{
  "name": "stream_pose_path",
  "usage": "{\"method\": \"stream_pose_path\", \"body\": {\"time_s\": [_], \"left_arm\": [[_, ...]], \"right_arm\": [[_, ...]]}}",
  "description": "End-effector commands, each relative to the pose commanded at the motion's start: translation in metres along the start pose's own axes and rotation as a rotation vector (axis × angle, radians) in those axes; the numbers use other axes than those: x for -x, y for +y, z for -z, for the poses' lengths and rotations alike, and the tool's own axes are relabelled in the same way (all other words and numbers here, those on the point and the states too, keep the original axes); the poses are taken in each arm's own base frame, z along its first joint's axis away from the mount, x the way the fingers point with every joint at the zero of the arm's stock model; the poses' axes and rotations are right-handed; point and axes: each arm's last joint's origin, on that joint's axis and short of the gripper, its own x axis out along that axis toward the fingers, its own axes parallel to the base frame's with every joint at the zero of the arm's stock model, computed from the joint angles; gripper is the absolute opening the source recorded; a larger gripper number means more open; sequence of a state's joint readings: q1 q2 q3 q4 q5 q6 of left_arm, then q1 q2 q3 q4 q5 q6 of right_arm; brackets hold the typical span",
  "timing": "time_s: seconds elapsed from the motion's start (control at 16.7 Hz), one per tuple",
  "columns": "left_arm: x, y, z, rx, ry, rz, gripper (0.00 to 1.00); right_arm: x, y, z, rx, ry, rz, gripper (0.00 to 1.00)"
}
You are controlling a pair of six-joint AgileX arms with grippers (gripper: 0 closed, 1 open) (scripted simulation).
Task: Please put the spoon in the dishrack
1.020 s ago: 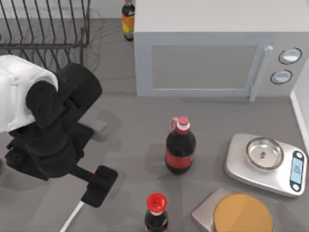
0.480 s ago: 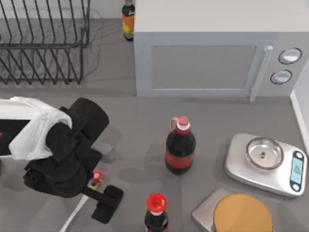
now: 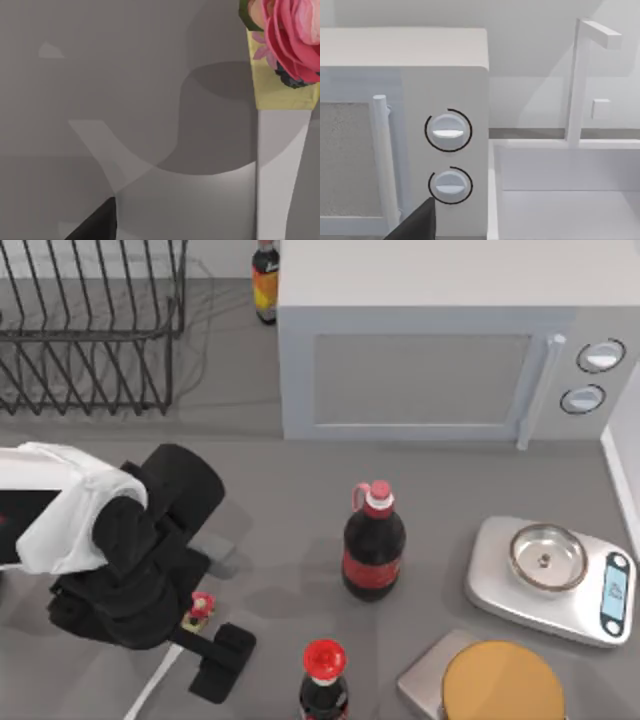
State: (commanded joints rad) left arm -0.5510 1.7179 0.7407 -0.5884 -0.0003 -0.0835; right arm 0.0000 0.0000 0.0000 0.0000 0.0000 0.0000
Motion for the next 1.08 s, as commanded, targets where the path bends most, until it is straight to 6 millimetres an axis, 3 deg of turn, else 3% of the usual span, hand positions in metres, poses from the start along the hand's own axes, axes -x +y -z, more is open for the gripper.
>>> {"method": "stream_pose_path", "body": {"time_s": [0.66,1.08], "left_arm": [[0.0000,0.0000,0.0000,0.000,0.000,0.000,0.02],[0.0000,0.0000,0.0000,0.000,0.000,0.000,0.00]], "right_arm": [[0.0000,0.0000,0.0000,0.000,0.000,0.000,1.00],[0.0000,0.0000,0.0000,0.000,0.000,0.000,1.00]]}}
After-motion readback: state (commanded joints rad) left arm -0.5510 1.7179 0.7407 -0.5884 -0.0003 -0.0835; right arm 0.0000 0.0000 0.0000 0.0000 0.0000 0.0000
